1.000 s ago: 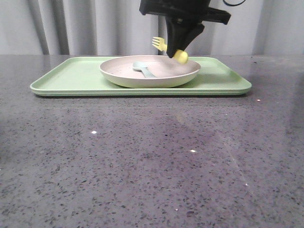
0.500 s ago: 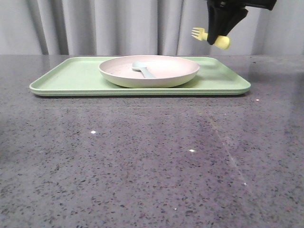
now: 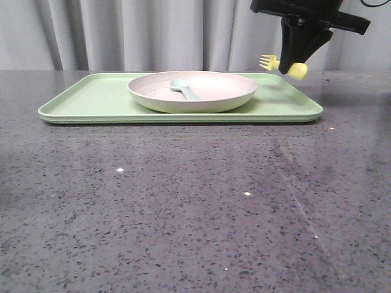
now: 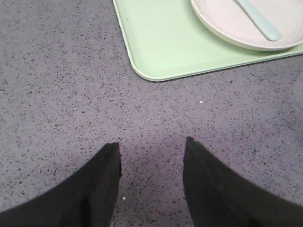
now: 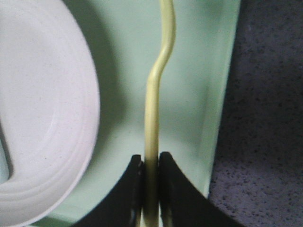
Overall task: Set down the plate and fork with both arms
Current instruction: 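Move the fork beside the plate and lower it onto the tray, then open the right gripper and raise it off the fork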
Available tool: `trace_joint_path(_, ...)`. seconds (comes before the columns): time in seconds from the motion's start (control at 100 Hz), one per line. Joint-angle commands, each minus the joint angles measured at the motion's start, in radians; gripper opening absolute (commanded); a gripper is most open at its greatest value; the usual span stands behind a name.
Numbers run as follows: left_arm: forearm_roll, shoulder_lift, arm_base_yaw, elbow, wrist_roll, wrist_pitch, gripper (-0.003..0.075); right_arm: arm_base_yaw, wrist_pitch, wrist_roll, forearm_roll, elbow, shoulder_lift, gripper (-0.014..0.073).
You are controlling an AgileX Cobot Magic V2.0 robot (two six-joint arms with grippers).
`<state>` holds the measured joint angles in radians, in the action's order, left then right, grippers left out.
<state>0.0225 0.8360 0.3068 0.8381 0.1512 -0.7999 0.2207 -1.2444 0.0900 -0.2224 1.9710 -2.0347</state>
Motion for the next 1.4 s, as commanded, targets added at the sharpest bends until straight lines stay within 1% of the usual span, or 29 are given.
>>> trace_joint_path(0.0, 0.002, -0.007, -0.003, 0.025, 0.011, 0.058, 0.0315, -0.007, 0.018, -0.029, -0.051, 0.019, 0.040, 0.0014)
trace_joint_path(0.09, 0.002, -0.007, -0.003, 0.025, 0.011, 0.058, 0.0315, -0.007, 0.019, -0.036, -0.074, 0.019, 0.026, 0.0014)
trace_joint_path(0.41, 0.002, -0.007, -0.003, 0.025, 0.011, 0.058, 0.0315, -0.007, 0.014, -0.037, -0.088, 0.019, -0.012, 0.0021)
trace_joint_path(0.5, 0.002, -0.007, -0.003, 0.025, 0.011, 0.058, 0.0315, -0.007, 0.014, -0.042, -0.089, 0.019, -0.014, 0.0055)
trace_joint_path(0.61, 0.002, -0.007, -0.003, 0.025, 0.011, 0.058, 0.0315, -0.007, 0.014, -0.045, -0.089, 0.019, -0.014, 0.0121)
trace_joint_path(0.7, 0.002, -0.007, -0.003, 0.025, 0.011, 0.058, 0.0315, -0.007, 0.015, -0.045, -0.089, 0.019, -0.014, 0.0150)
trace_joint_path(0.95, 0.002, -0.007, -0.003, 0.025, 0.011, 0.058, 0.0315, -0.007, 0.015, -0.045, -0.089, 0.019, -0.014, 0.0158)
trace_joint_path(1.02, 0.002, -0.007, -0.003, 0.025, 0.011, 0.058, 0.0315, -0.007, 0.015, -0.045, -0.089, 0.019, -0.014, 0.0183)
trace_joint_path(1.15, 0.002, -0.007, -0.003, 0.025, 0.011, 0.058, 0.0315, -0.008, 0.015, -0.045, -0.089, 0.019, -0.014, 0.0260)
trace_joint_path(1.39, 0.002, -0.007, -0.003, 0.025, 0.011, 0.058, 0.0315, -0.008, 0.017, -0.048, -0.089, 0.019, -0.007, 0.0269)
